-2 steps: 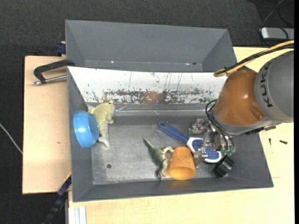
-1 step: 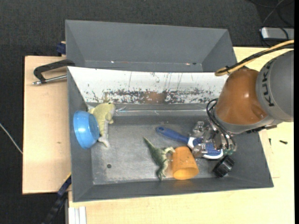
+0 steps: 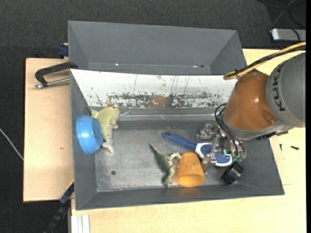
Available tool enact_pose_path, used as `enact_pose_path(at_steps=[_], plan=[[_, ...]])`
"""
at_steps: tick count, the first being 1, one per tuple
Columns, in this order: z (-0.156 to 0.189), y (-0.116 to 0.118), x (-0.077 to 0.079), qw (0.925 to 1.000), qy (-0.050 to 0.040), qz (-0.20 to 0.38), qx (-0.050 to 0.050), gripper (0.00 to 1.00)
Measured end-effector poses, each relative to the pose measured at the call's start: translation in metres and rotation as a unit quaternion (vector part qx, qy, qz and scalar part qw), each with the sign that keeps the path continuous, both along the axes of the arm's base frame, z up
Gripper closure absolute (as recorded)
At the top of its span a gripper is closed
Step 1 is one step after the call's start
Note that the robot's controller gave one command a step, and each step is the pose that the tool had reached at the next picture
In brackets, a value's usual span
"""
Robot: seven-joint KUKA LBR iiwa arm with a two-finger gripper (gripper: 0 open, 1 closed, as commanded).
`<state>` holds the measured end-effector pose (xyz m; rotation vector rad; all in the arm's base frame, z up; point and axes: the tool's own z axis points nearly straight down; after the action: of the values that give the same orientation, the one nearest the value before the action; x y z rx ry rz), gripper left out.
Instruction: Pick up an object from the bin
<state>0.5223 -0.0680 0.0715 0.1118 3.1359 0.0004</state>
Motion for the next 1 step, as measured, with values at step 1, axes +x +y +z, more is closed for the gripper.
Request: enact_pose_path(at_steps=[1], plan=[[0.0014, 0.0, 0.0018, 1.0, -0.003, 0.0, 0.0, 1.0]])
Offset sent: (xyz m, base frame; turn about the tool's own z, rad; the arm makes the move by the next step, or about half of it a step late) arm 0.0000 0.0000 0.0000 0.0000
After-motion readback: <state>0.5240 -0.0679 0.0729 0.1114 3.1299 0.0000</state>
